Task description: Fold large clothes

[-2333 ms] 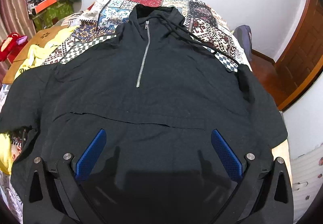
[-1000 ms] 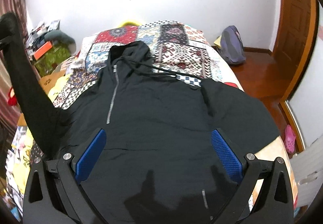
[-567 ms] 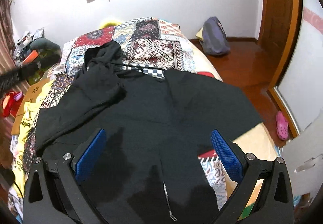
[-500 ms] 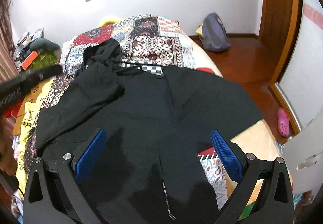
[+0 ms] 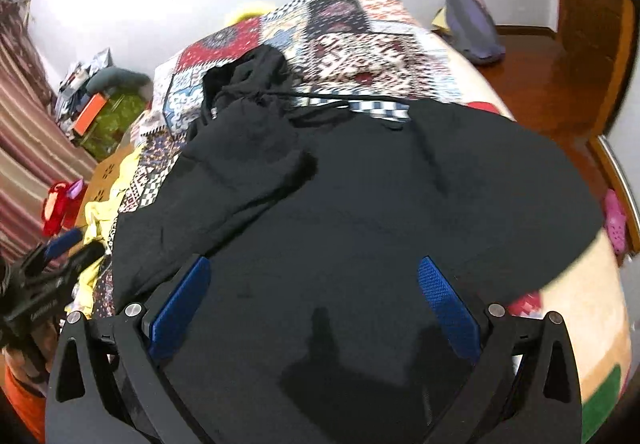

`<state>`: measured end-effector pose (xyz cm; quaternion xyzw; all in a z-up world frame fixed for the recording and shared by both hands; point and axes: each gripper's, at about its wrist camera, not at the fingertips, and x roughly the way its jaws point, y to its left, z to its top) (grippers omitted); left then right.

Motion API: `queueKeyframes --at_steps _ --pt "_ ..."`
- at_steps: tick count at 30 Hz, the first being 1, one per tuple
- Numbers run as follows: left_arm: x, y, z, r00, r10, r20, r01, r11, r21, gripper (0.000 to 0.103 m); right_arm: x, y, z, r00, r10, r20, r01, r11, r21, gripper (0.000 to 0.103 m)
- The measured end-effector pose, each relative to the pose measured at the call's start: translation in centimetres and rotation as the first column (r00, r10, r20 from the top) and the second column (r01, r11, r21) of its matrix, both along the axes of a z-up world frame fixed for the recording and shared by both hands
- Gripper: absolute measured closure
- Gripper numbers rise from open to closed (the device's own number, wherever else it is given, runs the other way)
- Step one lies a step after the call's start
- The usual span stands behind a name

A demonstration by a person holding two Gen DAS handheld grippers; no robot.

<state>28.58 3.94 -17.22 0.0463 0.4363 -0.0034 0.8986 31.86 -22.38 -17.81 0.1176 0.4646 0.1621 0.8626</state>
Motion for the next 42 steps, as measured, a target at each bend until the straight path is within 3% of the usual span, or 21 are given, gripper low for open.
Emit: queueKeyframes --at_steps 6,9,14,18,20,23,28,30,33,36,39,42 --pt "-1.9 5.7 -3.3 0.995 0.083 -0.053 -0.081 0.996 0.032 0.016 4.3 3.3 -2.0 0.998 0.043 -0.041 -0.043 0.999 -0.013 0.001" --pt "-3.2 6.9 -5.2 0.992 0.092 -0.087 -0.089 0.995 0.040 0.016 6.8 4.2 -3.7 0.995 0.027 -0.093 -0.030 0.999 -0.029 0.017" --pt "-5.6 7.3 -8.3 0.988 0.064 -0.139 -0.062 0.998 0.020 0.016 9.9 4.9 -6.1 0.981 -0.007 -0.192 0.011 1.000 0.019 0.044" --pt "-6.3 7.2 -10.6 0.980 0.087 -0.177 -0.078 0.995 0.058 0.016 11.0 5.5 -6.8 0.979 -0.050 -0.197 0.060 0.997 0.045 0.048" --pt "-6.3 7.6 -11.2 0.978 0.110 -0.178 -0.100 0.993 0.059 0.016 10.8 6.1 -6.4 0.982 -0.051 -0.182 0.061 0.997 0.052 0.067" --pt "-6.2 8.7 -11.4 0.971 0.146 -0.191 -0.148 0.989 0.007 0.016 10.4 6.9 -5.4 0.988 -0.051 -0.143 0.052 0.999 0.005 0.079" --pt "-6.1 9.5 -11.1 0.965 0.193 -0.179 -0.189 0.981 0.039 0.016 9.2 6.3 -1.3 0.999 -0.024 -0.034 0.025 0.999 0.021 0.085" --pt "-6.1 9.7 -10.9 0.960 0.199 -0.196 -0.200 0.980 0.011 0.016 7.8 5.5 2.2 0.998 0.000 0.056 -0.003 0.999 0.043 0.085" --pt "-6.2 9.4 -10.4 0.963 0.188 -0.191 -0.194 0.981 -0.011 0.016 5.8 4.8 6.4 0.986 0.029 0.166 -0.031 1.000 0.005 0.086" --pt "-6.2 8.6 -10.0 0.965 0.198 -0.171 -0.197 0.980 0.027 0.016 3.6 4.7 8.7 0.968 0.061 0.243 -0.052 0.998 -0.042 0.086" --pt "-6.1 8.2 -10.1 0.963 0.215 -0.165 -0.208 0.977 0.054 0.016 1.6 4.5 8.7 0.958 0.079 0.277 -0.050 0.993 -0.108 0.086" --pt "-6.2 8.2 -10.4 0.958 0.226 -0.177 -0.219 0.974 0.057 0.016 1.3 3.4 6.4 0.965 0.079 0.252 -0.043 0.988 -0.146 0.086"
